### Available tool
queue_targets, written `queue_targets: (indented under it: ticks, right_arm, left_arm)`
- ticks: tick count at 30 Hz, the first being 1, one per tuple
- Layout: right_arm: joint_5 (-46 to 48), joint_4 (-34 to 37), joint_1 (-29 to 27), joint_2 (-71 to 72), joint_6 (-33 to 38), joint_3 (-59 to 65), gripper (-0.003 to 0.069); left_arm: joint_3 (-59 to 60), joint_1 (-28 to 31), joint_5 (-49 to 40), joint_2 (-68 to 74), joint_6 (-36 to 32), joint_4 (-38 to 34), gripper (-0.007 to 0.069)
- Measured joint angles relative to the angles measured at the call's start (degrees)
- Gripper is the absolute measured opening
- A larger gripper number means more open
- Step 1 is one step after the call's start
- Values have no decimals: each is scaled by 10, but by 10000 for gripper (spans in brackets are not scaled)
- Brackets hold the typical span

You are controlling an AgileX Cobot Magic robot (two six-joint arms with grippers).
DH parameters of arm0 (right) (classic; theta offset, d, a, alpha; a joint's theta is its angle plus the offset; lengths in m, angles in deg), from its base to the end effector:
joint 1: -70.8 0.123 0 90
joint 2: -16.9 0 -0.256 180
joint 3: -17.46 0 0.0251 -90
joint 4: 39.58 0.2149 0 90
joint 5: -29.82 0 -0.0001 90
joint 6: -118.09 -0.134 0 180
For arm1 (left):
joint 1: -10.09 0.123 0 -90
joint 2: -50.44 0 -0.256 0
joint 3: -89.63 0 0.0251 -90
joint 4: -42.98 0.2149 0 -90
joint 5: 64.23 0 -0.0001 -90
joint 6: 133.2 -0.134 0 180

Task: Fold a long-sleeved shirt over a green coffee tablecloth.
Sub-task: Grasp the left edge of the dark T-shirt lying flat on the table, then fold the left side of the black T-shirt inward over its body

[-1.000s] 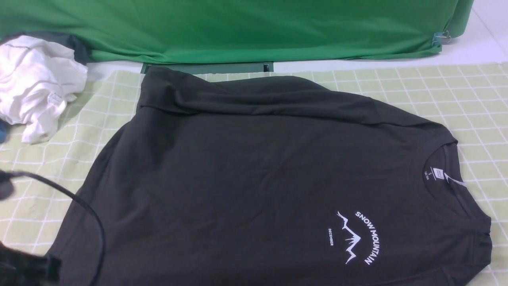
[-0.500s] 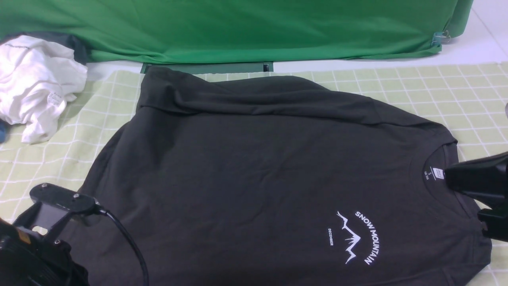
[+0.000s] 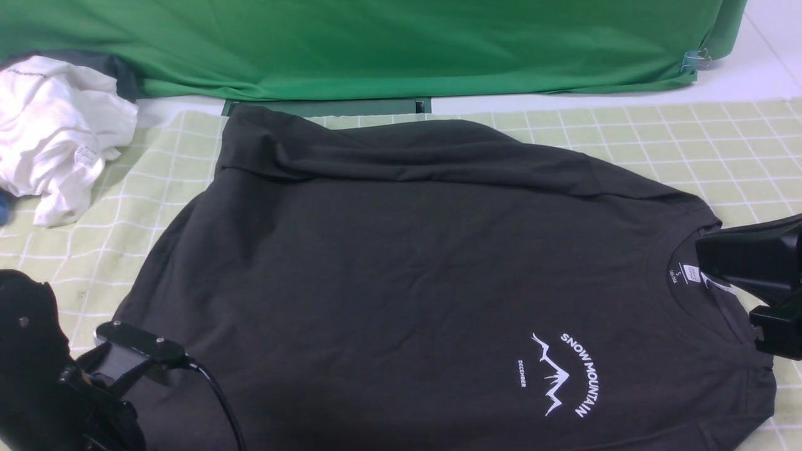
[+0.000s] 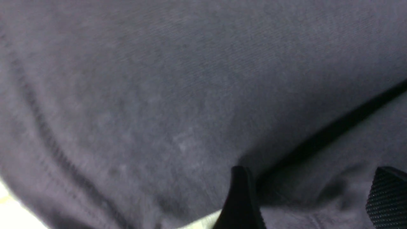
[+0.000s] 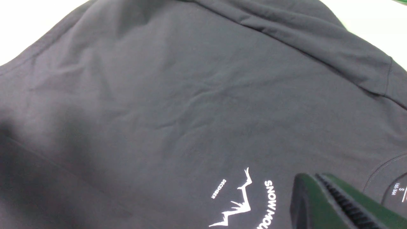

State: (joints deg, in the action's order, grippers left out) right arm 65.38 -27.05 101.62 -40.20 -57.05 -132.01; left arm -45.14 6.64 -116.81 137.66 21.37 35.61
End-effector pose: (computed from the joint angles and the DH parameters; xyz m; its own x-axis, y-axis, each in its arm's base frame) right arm 0.1516 0.1102 0.3003 -0.5162 -0.1995 -0.8329 -0.5536 0.8198 0.1467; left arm 0.1507 -0.0228 0.1193 -0.9107 0.4110 0.0419 0.4034 0.9065 -0.1247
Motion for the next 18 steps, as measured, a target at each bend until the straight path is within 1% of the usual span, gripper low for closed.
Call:
queue_targets:
  ticks: [3, 4, 5, 6, 7, 9, 11, 12, 14, 18]
  right_arm:
    - [0, 0, 0, 0, 0, 0, 17]
    - [0, 0, 0, 0, 0, 0, 17]
    - [0, 0, 0, 0, 0, 0, 17]
    - [0, 0, 0, 0, 0, 0, 17]
    - [0, 0, 0, 0, 0, 0, 17]
    - [0, 0, 0, 0, 0, 0, 20]
    - [0, 0, 0, 0, 0, 0, 22]
    - [0, 0, 0, 0, 0, 0, 23]
    - [0, 0, 0, 0, 0, 0, 27]
    - [-1, 0, 0, 0, 0, 0, 29]
  left_arm:
    - [0, 0, 6, 6, -7, -3, 463]
    - [0, 0, 7, 8, -7, -9, 425]
    - [0, 0, 7, 8, -9, -18, 353]
    - [0, 0, 7, 8, -10, -19, 342]
    - [0, 0, 7, 8, -23, -26, 193]
    - [0, 0, 7, 8, -28, -30, 95]
    - [0, 0, 5, 8, -30, -32, 45]
    - [0, 0, 3, 8, -31, -32, 31]
    - [-7, 0, -8, 8, -31, -32, 23]
    - [-55, 0, -77, -8, -31, -32, 22]
